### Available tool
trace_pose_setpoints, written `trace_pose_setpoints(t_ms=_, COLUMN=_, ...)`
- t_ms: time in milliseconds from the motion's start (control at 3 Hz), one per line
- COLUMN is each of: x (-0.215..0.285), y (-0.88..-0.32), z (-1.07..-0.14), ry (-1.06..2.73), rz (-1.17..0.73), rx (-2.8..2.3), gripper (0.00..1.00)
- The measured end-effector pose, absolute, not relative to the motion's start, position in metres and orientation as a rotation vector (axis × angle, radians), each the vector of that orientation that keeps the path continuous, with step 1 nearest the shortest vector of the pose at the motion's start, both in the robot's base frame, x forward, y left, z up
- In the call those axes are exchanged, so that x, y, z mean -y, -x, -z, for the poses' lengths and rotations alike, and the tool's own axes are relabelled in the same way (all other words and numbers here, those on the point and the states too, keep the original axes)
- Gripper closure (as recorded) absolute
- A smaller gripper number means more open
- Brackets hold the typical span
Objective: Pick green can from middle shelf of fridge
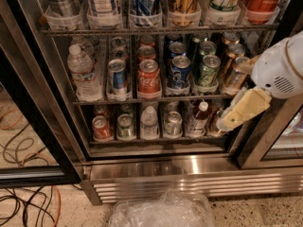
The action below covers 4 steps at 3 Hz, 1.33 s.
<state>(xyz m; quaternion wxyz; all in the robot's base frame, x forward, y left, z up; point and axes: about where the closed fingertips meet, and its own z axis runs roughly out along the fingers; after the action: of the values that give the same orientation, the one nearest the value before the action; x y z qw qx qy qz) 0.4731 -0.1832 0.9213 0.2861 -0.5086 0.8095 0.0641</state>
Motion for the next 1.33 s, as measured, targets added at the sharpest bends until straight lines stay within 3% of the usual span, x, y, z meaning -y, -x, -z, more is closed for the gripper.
trace_pose_setpoints(t_ms=667, x=0.157, y=-0.506, z=-0.882, ry=1.031, rz=-0.367, rx=-2.029, gripper=0.00)
trace_pose_setpoints(t_ms=1333, x=0.158, y=-0.515, z=-0.877, ry=0.928, rz=-0.385, rx=-1.998, gripper=0.00)
